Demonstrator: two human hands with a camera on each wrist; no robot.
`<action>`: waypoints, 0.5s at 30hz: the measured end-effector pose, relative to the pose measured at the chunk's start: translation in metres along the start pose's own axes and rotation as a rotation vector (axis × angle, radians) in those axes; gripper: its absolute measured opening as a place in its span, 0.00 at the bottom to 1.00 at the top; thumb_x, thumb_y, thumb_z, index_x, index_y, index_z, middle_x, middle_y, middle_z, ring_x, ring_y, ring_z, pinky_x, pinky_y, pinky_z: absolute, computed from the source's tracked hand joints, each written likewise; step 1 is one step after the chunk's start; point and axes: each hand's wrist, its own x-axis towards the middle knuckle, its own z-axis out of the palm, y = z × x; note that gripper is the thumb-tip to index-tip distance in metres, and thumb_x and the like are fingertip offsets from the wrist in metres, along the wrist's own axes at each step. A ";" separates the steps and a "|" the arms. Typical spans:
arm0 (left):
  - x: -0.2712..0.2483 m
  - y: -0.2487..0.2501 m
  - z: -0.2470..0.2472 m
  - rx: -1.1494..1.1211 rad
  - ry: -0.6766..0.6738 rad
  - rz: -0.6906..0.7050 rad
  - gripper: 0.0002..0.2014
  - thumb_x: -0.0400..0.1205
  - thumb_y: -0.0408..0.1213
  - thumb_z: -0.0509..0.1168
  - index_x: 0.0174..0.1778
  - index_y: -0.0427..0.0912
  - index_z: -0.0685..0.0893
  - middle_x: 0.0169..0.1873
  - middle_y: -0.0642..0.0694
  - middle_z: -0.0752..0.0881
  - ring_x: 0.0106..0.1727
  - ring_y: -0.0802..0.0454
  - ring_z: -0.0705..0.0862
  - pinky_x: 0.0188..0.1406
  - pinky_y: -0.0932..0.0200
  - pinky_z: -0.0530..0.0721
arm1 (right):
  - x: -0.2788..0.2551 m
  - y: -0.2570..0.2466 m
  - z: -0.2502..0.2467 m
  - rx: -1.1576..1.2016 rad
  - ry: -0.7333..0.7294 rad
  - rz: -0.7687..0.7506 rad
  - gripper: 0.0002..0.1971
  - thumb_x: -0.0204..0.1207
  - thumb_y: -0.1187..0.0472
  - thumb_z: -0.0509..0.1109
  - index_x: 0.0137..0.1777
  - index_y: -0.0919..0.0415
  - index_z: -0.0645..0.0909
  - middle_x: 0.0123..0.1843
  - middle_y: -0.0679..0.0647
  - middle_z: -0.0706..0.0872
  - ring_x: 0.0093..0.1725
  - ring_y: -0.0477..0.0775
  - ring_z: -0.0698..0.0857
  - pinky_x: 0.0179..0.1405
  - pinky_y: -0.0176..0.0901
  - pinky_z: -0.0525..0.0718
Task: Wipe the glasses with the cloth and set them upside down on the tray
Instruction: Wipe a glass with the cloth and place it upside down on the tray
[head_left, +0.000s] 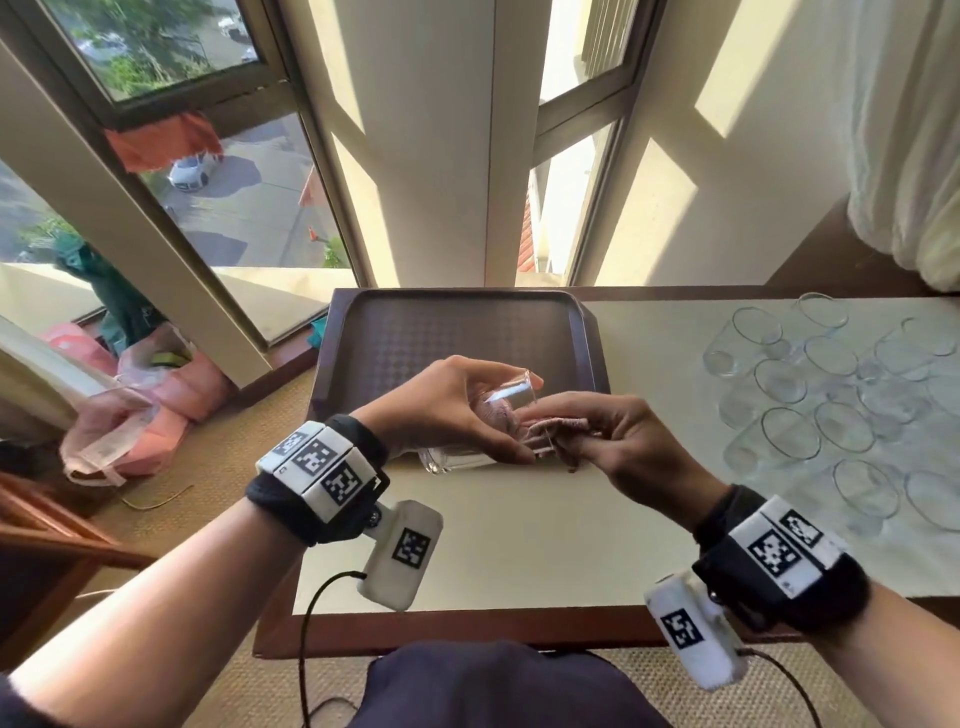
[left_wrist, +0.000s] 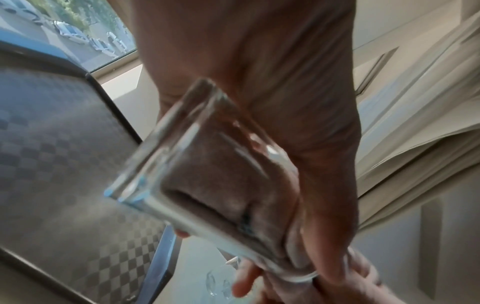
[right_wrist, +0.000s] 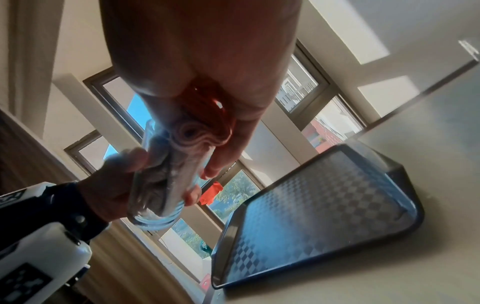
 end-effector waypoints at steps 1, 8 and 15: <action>0.001 0.001 0.001 0.000 -0.014 0.000 0.33 0.67 0.32 0.85 0.70 0.44 0.85 0.56 0.51 0.92 0.57 0.54 0.91 0.63 0.58 0.86 | 0.000 -0.001 0.003 0.043 -0.020 0.056 0.19 0.71 0.72 0.63 0.59 0.61 0.87 0.51 0.59 0.91 0.41 0.46 0.85 0.35 0.41 0.86; 0.005 0.005 0.002 -0.045 -0.077 -0.018 0.24 0.70 0.29 0.83 0.63 0.36 0.87 0.51 0.40 0.93 0.54 0.39 0.91 0.59 0.48 0.89 | 0.009 0.000 0.001 0.008 -0.258 0.022 0.26 0.66 0.75 0.77 0.67 0.64 0.83 0.56 0.61 0.89 0.57 0.49 0.88 0.57 0.43 0.87; -0.002 -0.002 -0.005 -0.227 -0.224 0.026 0.44 0.62 0.46 0.87 0.74 0.37 0.78 0.60 0.34 0.88 0.59 0.37 0.88 0.62 0.42 0.87 | 0.013 -0.008 -0.008 0.007 -0.091 -0.170 0.13 0.65 0.74 0.81 0.50 0.73 0.89 0.46 0.65 0.92 0.46 0.59 0.91 0.50 0.50 0.90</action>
